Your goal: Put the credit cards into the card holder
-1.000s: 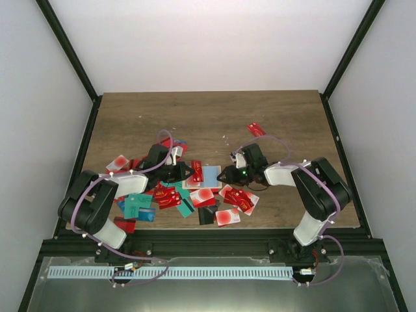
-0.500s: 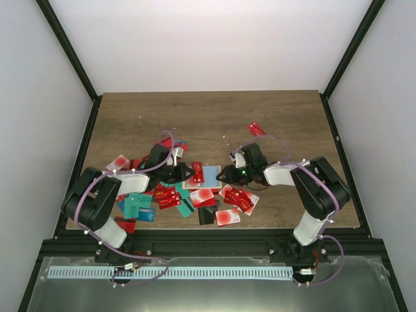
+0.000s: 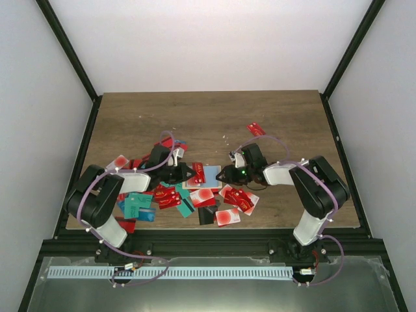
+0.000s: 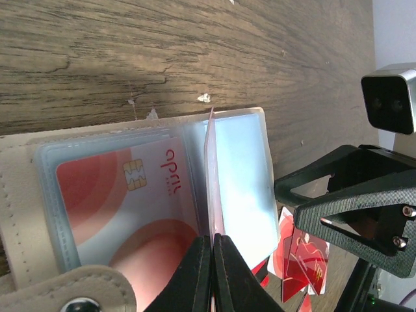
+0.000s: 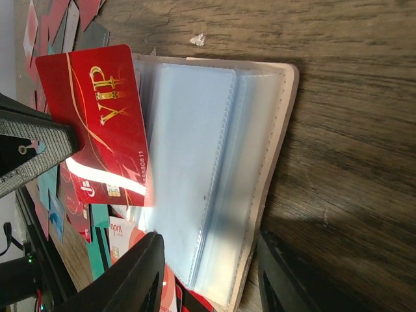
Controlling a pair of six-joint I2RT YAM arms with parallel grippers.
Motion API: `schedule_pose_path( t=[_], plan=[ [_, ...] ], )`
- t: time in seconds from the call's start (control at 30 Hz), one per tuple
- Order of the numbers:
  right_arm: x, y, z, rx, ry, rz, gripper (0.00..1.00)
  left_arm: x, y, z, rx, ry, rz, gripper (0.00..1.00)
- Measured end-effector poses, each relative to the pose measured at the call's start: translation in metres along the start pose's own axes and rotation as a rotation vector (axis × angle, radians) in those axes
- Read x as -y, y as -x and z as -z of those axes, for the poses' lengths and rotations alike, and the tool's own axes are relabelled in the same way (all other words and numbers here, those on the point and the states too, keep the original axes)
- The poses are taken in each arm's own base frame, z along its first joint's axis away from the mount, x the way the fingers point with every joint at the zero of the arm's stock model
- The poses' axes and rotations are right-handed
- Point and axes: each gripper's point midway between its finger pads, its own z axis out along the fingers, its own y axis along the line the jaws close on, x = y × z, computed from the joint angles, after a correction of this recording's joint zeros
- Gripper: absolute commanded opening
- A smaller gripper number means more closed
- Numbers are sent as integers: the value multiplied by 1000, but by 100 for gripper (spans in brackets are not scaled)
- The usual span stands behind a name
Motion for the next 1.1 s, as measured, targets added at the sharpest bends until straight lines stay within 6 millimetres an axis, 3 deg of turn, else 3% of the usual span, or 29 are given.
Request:
schedule_pose_path(
  t=[1.1],
  plan=[
    [-1,0,-1,-3,9,-1,42,-4,-9,-12,-119,9,86,4]
  ],
)
